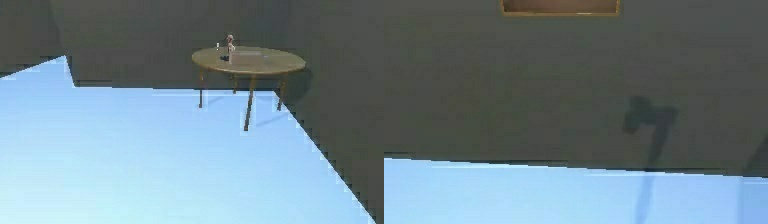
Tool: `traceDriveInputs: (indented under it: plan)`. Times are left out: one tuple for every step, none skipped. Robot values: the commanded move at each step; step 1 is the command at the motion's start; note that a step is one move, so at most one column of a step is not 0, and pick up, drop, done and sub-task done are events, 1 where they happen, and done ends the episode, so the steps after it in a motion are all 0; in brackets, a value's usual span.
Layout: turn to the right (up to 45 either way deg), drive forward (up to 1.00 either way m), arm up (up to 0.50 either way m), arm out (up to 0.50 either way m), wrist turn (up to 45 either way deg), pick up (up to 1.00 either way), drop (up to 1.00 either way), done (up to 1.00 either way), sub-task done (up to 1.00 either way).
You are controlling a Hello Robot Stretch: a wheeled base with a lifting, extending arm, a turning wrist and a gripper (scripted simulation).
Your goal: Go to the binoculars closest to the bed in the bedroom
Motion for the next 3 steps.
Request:
traceDriveInputs:
  plan:
    - [-30.0, 0.00, 0.00, 0.00, 0.0, 0.00, 0.00, 0.00, 0.00]
    - [0.0, 0.85, 0.00, 0.00, 0.0, 0.00, 0.00, 0.00, 0.00]
    - [-12.0, 0.00, 0.00, 0.00, 0.0, 0.00, 0.00, 0.00, 0.00]
